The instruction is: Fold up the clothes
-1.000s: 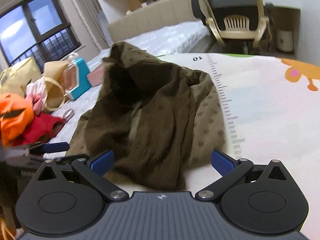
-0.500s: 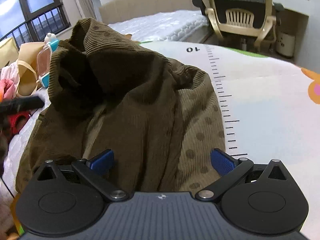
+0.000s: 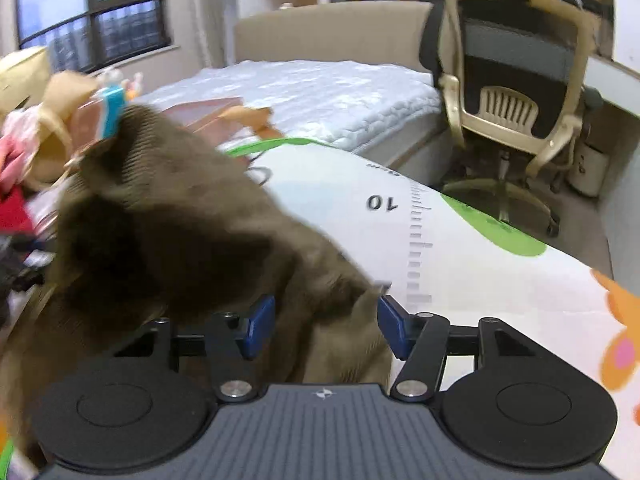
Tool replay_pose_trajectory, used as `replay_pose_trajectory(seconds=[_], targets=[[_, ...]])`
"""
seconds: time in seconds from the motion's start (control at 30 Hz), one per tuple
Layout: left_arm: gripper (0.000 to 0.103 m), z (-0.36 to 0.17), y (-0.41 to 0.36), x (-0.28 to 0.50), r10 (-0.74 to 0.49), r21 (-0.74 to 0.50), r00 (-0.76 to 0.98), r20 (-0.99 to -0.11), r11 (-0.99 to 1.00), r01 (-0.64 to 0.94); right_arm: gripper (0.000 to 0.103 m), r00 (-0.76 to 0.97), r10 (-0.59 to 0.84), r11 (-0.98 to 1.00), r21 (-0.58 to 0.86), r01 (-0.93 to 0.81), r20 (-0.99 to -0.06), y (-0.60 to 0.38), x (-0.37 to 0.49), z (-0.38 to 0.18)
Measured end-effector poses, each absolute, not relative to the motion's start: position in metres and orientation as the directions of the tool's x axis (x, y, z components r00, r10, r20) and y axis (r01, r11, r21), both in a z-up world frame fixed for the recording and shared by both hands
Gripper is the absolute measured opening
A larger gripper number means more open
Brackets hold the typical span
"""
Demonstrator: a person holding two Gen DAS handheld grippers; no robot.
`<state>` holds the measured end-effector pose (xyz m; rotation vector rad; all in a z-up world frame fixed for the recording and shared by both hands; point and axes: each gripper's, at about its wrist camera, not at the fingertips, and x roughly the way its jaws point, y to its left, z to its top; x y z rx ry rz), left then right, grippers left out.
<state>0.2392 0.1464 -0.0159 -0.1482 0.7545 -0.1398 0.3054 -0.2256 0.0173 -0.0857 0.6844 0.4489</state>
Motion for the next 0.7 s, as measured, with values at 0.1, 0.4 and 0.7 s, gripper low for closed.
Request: replay_pose_trajectory(seconds=[0.1,0.4,0.7], targets=[[0.101,-0.022,0.141,0.244,-0.235,-0.238,0.714,-0.660,0.966,0.098,0.058,0.695,0.393,0.909,0.139,-0.393,-0.602,-0.219,0.338,0.002],[0.087,-0.011,0.101,0.210,-0.341,-0.244,0.643,-0.685,0.940,0.239,0.056,0.530,0.534,0.813,0.227,-0.536,-0.659,-0.212,0.302,-0.014],[0.094,0.020,0.061,0.116,-0.323,-0.112,0.655,-0.683,0.933,0.343,0.056,0.573,0.500,0.812,0.122,-0.571,-0.649,-0.257,0.169,0.014]])
